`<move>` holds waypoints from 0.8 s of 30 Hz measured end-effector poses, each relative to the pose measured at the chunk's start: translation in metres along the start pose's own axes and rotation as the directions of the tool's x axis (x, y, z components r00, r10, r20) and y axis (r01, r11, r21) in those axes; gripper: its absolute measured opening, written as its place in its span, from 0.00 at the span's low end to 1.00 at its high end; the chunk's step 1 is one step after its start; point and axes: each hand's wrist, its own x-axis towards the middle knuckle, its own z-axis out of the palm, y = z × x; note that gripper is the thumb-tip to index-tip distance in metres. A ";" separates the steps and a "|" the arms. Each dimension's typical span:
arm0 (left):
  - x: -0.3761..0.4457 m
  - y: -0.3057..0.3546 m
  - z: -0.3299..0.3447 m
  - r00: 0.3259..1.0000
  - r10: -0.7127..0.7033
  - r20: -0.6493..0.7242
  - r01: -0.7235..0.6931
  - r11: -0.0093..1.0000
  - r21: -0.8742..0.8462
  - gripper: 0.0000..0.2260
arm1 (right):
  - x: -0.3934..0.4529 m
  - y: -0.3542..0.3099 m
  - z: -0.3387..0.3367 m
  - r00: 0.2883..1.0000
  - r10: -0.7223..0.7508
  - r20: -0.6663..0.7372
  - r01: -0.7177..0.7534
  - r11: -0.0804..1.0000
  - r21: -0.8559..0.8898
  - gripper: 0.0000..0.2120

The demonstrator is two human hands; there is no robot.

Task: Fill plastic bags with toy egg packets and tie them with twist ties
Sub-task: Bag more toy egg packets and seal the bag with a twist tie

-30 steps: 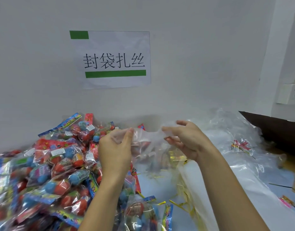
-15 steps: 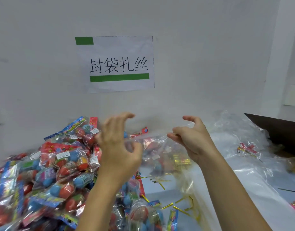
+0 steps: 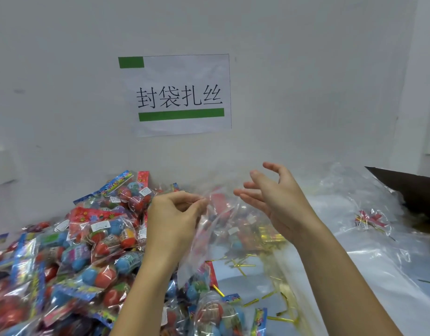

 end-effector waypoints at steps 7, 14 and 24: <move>-0.001 -0.005 -0.005 0.990 -0.141 0.016 0.142 0.981 -0.131 0.07 | -0.007 0.008 0.012 0.996 -0.045 0.083 0.069 0.950 -0.303 0.17; 0.000 -0.004 -0.007 0.988 -0.148 0.035 0.152 0.962 -0.226 0.05 | -0.015 0.006 0.013 0.964 0.086 0.250 0.054 0.861 -0.505 0.13; 0.006 -0.004 -0.014 0.987 -0.160 0.032 0.161 0.926 -0.342 0.02 | -0.019 -0.001 0.011 0.899 0.137 0.416 0.089 0.873 -0.479 0.13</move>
